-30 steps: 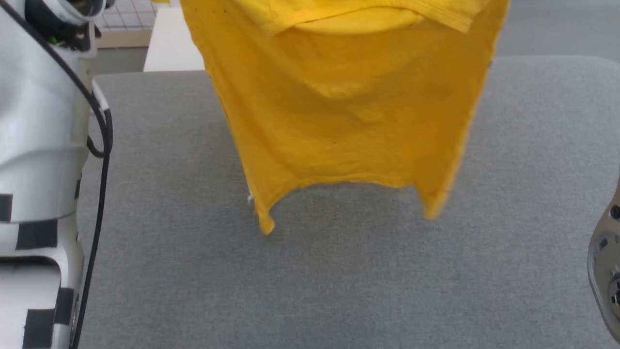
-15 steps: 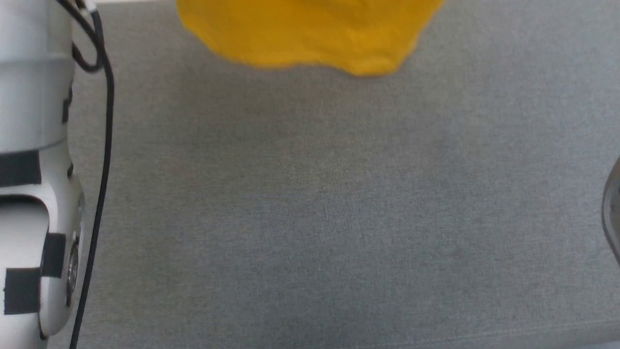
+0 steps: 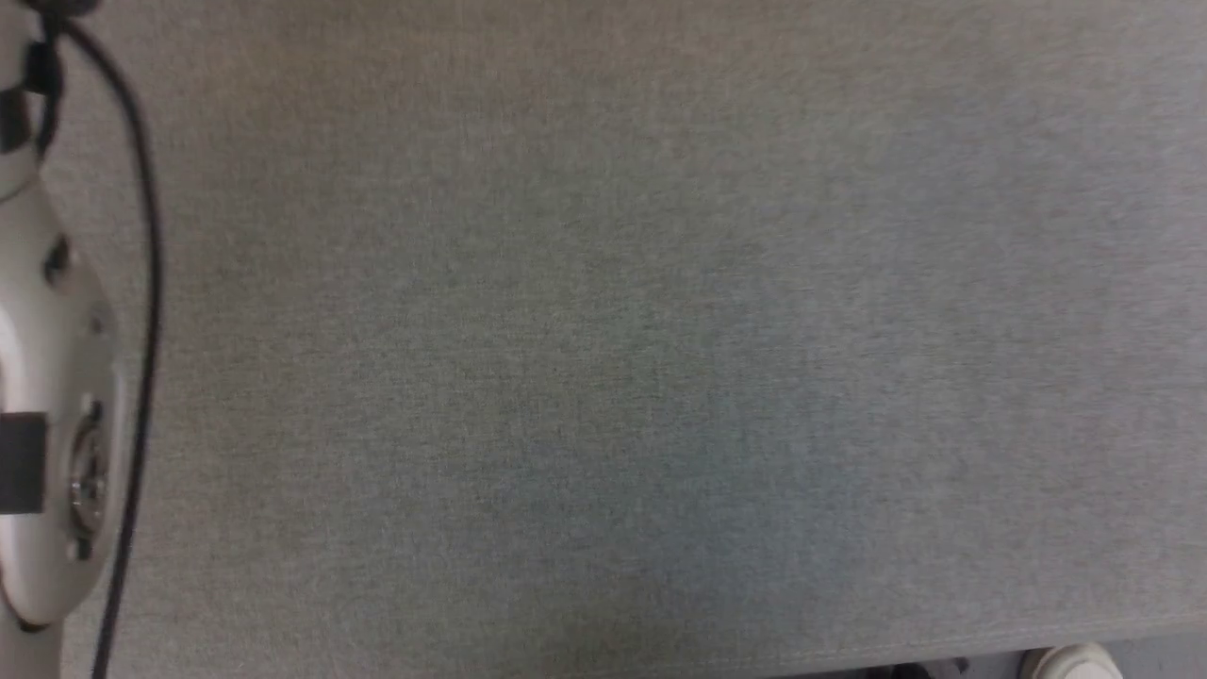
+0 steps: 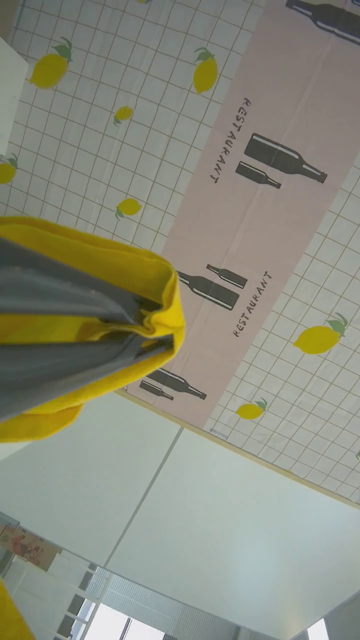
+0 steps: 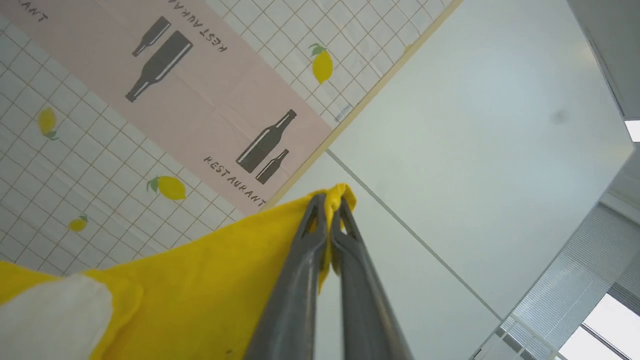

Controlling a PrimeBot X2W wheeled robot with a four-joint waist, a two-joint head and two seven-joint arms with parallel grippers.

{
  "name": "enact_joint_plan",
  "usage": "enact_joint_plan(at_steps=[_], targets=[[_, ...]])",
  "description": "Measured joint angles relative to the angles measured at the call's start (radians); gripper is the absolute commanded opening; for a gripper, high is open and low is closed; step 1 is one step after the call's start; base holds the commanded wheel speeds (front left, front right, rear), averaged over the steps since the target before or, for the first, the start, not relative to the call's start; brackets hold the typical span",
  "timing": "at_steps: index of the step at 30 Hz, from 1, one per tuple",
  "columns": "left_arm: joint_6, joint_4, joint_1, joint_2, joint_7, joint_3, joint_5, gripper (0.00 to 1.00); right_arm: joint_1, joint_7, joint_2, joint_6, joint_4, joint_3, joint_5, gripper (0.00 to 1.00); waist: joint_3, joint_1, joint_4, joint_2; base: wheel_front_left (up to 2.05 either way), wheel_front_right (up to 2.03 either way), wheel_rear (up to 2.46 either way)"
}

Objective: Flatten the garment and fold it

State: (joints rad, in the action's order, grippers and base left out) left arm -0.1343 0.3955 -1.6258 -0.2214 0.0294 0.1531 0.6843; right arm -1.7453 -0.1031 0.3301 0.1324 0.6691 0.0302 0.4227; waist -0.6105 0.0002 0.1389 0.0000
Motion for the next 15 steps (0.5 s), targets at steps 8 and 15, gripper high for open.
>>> enact_joint_plan(at_steps=[8,15], targets=[[0.099,-0.056,0.071,-0.038,-0.029,0.013,0.048,0.00,0.029,-0.095,0.030,0.000,0.048,0.094,-0.076,0.00,-0.133,0.0001,-0.036,0.0000,0.00,0.00,0.00],[0.120,-0.249,0.291,-0.092,-0.169,0.023,0.121,0.00,0.216,-0.099,0.070,0.000,-0.087,0.131,-0.311,0.00,-0.151,0.0000,-0.082,0.0000,0.00,0.00,0.00]])
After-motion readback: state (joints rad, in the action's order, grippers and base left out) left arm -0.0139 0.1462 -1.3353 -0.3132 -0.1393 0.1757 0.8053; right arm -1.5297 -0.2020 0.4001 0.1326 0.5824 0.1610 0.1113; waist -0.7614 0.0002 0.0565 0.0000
